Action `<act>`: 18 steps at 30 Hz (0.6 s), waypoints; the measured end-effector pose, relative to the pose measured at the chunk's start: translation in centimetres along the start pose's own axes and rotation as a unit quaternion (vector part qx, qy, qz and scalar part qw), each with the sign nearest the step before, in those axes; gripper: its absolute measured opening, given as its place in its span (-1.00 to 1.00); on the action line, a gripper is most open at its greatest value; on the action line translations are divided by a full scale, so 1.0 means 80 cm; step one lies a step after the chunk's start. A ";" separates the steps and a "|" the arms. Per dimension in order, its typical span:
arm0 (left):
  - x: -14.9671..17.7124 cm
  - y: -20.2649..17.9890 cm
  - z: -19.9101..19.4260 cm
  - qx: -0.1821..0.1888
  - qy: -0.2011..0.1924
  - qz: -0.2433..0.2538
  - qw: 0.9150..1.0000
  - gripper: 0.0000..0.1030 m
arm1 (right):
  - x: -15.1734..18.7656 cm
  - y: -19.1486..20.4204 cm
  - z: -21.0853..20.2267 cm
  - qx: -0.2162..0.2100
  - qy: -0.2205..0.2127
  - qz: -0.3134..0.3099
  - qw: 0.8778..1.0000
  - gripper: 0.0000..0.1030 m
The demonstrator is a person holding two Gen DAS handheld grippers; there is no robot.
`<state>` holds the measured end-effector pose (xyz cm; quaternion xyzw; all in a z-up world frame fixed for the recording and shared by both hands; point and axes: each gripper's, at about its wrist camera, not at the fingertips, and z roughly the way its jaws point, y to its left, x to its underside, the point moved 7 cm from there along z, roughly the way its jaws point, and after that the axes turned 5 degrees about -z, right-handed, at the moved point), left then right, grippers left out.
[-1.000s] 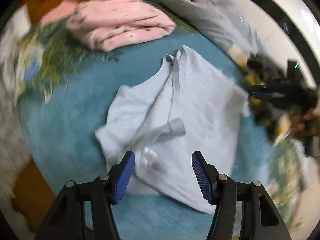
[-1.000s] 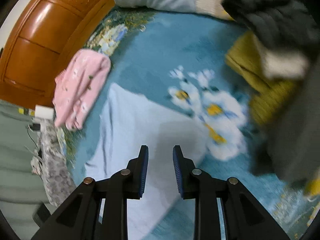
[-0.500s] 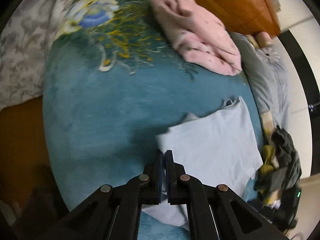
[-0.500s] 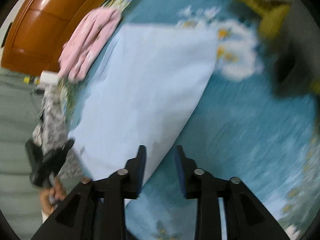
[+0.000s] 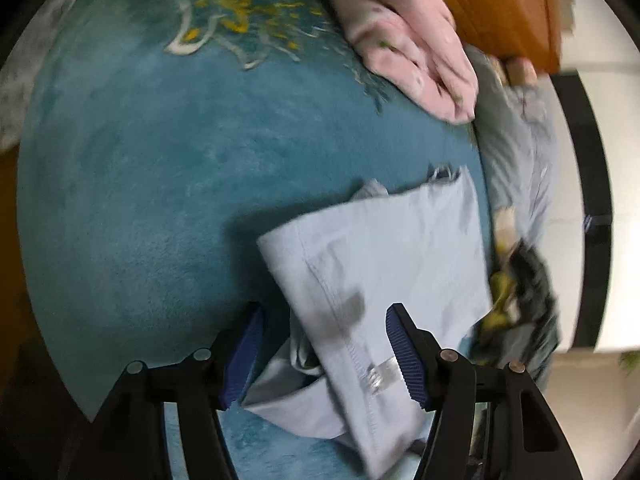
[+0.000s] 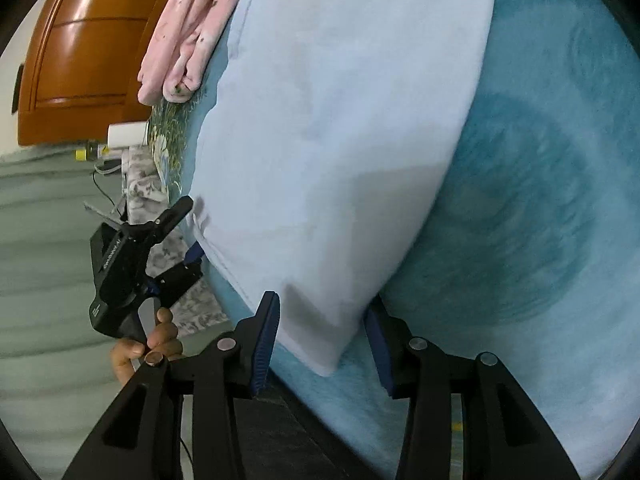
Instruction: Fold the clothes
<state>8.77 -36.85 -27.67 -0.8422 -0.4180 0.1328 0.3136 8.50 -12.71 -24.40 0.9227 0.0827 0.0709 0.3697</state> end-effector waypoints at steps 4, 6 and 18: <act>-0.002 0.007 0.001 0.008 -0.004 -0.031 0.999 -0.73 | 0.002 -0.001 0.006 0.004 -0.013 0.030 0.999 -0.91; 0.002 0.003 -0.005 0.008 -0.007 -0.032 0.999 -0.80 | 0.000 0.010 -0.006 0.007 -0.017 0.009 1.000 -0.94; 0.040 0.010 -0.107 -0.006 0.012 -0.057 0.998 -0.86 | 0.059 0.074 -0.066 -0.087 0.055 -0.043 0.994 -0.96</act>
